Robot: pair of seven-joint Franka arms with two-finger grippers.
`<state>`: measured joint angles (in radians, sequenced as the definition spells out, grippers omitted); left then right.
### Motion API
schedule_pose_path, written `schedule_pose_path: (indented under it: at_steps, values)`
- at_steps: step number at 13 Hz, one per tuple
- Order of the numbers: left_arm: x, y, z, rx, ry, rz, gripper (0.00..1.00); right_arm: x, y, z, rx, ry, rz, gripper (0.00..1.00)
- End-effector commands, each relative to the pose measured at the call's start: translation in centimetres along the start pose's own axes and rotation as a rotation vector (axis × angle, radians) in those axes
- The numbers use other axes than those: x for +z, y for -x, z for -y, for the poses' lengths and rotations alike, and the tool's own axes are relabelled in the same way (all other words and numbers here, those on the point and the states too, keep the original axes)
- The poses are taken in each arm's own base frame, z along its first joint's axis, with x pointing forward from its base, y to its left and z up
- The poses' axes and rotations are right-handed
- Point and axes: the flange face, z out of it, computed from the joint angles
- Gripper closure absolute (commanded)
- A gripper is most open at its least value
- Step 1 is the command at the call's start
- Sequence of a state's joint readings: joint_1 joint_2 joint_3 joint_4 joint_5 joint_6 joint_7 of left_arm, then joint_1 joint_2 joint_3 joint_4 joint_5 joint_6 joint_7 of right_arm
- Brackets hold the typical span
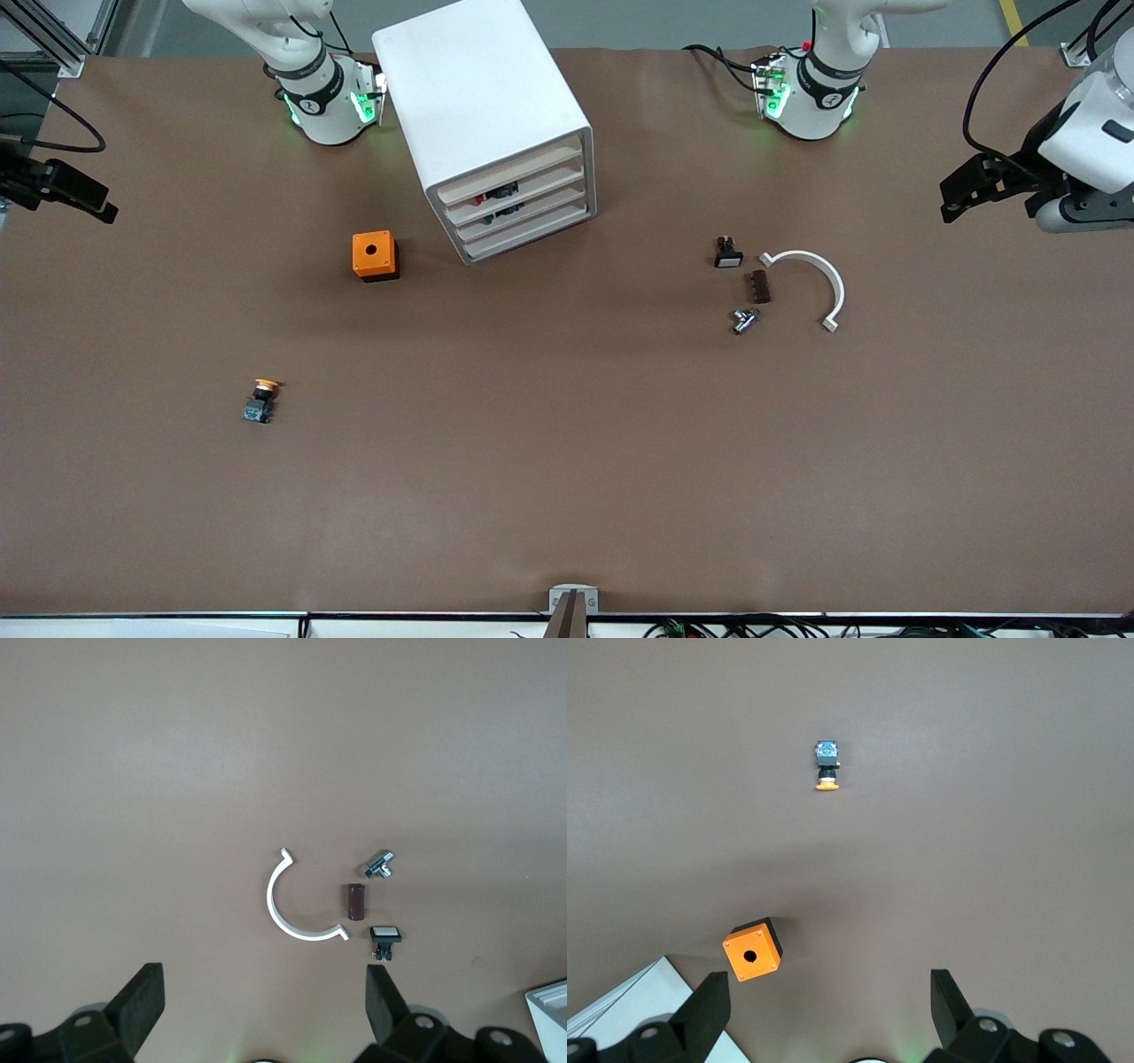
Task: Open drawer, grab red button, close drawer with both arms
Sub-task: 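Move the left gripper toward the drawer while the right gripper approaches the cabinet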
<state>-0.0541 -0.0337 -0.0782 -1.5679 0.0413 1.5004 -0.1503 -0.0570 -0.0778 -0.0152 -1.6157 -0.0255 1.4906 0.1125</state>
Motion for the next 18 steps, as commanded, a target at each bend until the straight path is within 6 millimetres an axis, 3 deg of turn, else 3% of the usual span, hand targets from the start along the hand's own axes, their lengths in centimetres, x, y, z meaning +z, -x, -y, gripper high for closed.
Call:
schedule_pose_path:
  at_steps: [1,5,7,9,11,14,17,18]
  values:
    - [-0.4,-0.1,0.0,-0.006,-0.021,0.012,0.00,0.0,0.1,0.0,0.019,-0.004,0.008,0.00]
    - [1.0,-1.0,-0.6,0.009,-0.026,0.035,0.00,0.3,-0.1,-0.1,0.022,-0.004,0.012,0.00]
    - [4.7,-3.1,-1.2,0.011,-0.041,0.091,0.00,0.6,-0.1,0.1,0.071,-0.003,0.016,0.00]
    - [9.1,-5.3,-2.0,-0.002,-0.037,0.151,0.00,1.0,0.0,1.6,0.138,0.002,0.031,0.00]
    - [10.4,-6.7,-2.9,-0.016,-0.018,0.108,0.00,1.7,-0.1,3.3,0.190,0.008,0.040,0.00]
    - [14.8,-7.4,-6.3,-0.143,0.044,0.206,0.00,3.7,-0.6,7.3,0.290,0.021,0.070,0.00]
    - [19.3,-7.2,-11.9,-0.332,0.031,0.305,0.00,6.0,-1.4,11.1,0.337,0.034,0.079,0.00]
    - [21.3,-6.8,-14.8,-0.435,0.029,0.360,0.00,6.8,-1.7,12.5,0.362,0.038,0.077,0.00]
